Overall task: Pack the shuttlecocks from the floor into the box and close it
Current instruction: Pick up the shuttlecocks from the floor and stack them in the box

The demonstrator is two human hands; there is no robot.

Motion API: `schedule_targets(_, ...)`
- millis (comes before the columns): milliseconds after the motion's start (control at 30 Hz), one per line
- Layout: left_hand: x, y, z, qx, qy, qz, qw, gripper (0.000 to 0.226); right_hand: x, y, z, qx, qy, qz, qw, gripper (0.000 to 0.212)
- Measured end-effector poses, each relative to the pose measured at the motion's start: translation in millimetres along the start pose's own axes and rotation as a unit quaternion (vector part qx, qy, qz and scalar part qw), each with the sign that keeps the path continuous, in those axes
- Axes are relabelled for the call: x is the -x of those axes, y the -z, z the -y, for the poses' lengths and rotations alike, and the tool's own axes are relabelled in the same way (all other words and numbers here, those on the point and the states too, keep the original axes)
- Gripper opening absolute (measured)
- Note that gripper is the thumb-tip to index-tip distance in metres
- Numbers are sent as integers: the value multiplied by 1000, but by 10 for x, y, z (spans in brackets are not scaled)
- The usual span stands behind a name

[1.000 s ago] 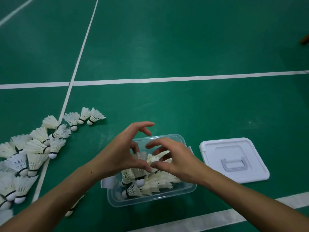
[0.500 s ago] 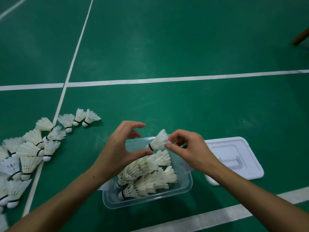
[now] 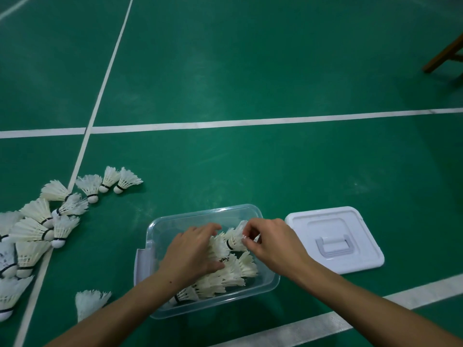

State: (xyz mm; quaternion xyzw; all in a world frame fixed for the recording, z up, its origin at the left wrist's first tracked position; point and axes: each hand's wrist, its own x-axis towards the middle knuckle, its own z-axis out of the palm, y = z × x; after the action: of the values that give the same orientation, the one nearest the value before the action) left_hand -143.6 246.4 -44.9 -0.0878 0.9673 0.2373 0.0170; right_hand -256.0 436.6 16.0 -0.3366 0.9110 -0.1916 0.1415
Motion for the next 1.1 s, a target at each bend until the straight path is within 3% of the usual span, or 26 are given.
schedule_targets(100, -16, -11, -9, -4, 9, 1, 1000, 77, 0, -90, 27, -1, 5, 15, 1000, 7)
schedule_targets(267, 44, 57, -15, 7, 2, 3, 1000, 66, -72, -140, 34, -122, -40, 74, 989, 11)
schedule_targets(400, 105, 90, -23, 12, -5, 13, 1000, 61, -103, -207, 67, -153, -77, 112, 979, 12)
schedule_targets(567, 73, 65, 5, 40, 14, 38, 998, 56, -219, -258, 141, -69, -112, 139, 981, 4)
schedule_targets(667, 24, 10, 3, 56, 21, 45, 997, 54, -250, -311, 162, -29, -119, 164, 979, 10)
schedule_targets(933, -11, -119, 3, 78, 16, 33, 996, 67, -218, -220, 165, -33, -117, 196, 973, 22)
schedule_targets(1000, 7, -110, 25, 87, 12, 31, 996, 74, -178, -177, 130, -58, -122, 193, 972, 32)
schedule_targets(1100, 50, -16, 53, 115, 6, 18, 993, 83, -113, -61, 101, -86, -116, 163, 976, 66)
